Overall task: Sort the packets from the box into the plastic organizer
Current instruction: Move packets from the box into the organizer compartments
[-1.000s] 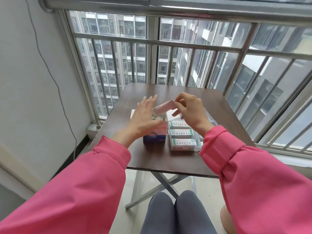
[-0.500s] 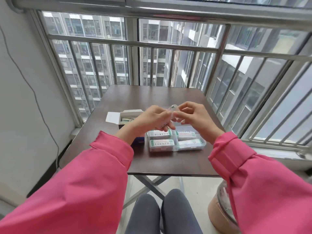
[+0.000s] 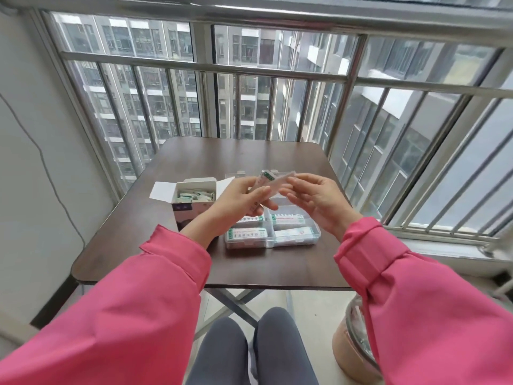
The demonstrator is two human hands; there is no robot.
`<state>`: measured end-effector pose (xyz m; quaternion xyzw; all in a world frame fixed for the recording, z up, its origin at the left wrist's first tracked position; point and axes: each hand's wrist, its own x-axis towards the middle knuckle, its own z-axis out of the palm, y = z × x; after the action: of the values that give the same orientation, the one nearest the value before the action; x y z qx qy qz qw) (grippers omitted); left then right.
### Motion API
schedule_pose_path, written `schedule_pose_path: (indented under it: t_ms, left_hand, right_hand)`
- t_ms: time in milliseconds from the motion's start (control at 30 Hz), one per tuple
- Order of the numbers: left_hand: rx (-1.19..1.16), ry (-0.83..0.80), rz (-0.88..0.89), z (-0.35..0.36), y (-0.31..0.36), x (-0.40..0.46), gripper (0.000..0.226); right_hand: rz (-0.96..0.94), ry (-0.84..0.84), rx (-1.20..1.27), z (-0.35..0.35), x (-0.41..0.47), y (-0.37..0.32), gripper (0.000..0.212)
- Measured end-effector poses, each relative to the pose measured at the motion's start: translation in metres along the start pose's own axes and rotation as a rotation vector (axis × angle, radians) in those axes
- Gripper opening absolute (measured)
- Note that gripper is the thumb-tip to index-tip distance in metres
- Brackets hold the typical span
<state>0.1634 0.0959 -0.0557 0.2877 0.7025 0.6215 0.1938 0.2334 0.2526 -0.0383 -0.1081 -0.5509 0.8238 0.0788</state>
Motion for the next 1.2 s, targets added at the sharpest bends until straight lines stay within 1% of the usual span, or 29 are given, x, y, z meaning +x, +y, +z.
schedule_pose_path:
  t_ms: [67,100,167,200,233,267,300,400,467,533,633,767,1000,1067,1133,1167,1200]
  left_hand:
    - [-0.002,0.009,-0.022,0.001,0.000,0.002,0.013]
    - [0.003,0.026,-0.030,0.002,-0.001,0.003,0.014]
    - [0.031,0.083,-0.040,0.004,-0.002,0.008,0.014]
    - [0.047,0.116,-0.050,0.004,-0.004,0.010,0.015]
    - [0.061,0.145,-0.063,0.005,-0.005,0.013,0.016]
    - [0.070,0.172,-0.079,0.006,-0.007,0.015,0.017]
    - [0.075,0.189,-0.098,0.008,-0.009,0.017,0.018]
    - [0.041,0.191,-0.147,0.013,-0.010,0.022,0.022]
    - [0.022,0.174,-0.158,0.016,-0.011,0.026,0.028]
    - [0.036,0.163,-0.165,0.017,-0.013,0.029,0.031]
    - [0.072,0.155,-0.168,0.018,-0.017,0.035,0.030]
    - [0.100,0.135,-0.155,0.021,-0.021,0.040,0.031]
    - [0.040,0.088,-0.122,0.026,-0.022,0.040,0.028]
    - [0.037,0.076,-0.092,0.026,-0.023,0.038,0.025]
    - [0.040,0.070,-0.072,0.024,-0.024,0.037,0.017]
    - [0.034,0.073,-0.069,0.023,-0.024,0.036,0.014]
    - [0.027,0.083,-0.065,0.023,-0.023,0.036,0.012]
  right_hand:
    - [0.012,-0.009,0.119,-0.006,0.003,-0.003,0.008]
    - [0.018,0.001,0.131,-0.009,0.006,-0.004,0.012]
    - [0.025,0.049,0.067,-0.018,0.011,-0.005,0.023]
    - [0.012,0.075,0.002,-0.023,0.014,-0.004,0.022]
    - [-0.009,0.096,-0.077,-0.028,0.017,-0.003,0.016]
    - [-0.025,0.105,-0.172,-0.034,0.021,-0.001,0.011]
    - [-0.035,0.107,-0.282,-0.039,0.024,0.002,0.010]
    - [-0.008,0.119,-0.622,-0.054,0.034,0.010,0.012]
    - [0.023,0.111,-0.837,-0.059,0.040,0.014,0.005]
    - [0.028,0.092,-0.997,-0.059,0.045,0.018,0.003]
    - [-0.001,0.070,-1.120,-0.056,0.050,0.021,0.005]
    - [0.014,-0.017,-1.265,-0.051,0.055,0.024,0.005]
    - [-0.032,0.020,-1.564,-0.046,0.056,0.036,0.007]
    - [-0.041,0.021,-1.611,-0.045,0.055,0.038,0.008]
    - [-0.074,0.018,-1.598,-0.045,0.057,0.036,0.010]
    - [-0.095,0.028,-1.538,-0.044,0.057,0.034,0.011]
    - [-0.115,0.044,-1.399,-0.043,0.056,0.031,0.014]
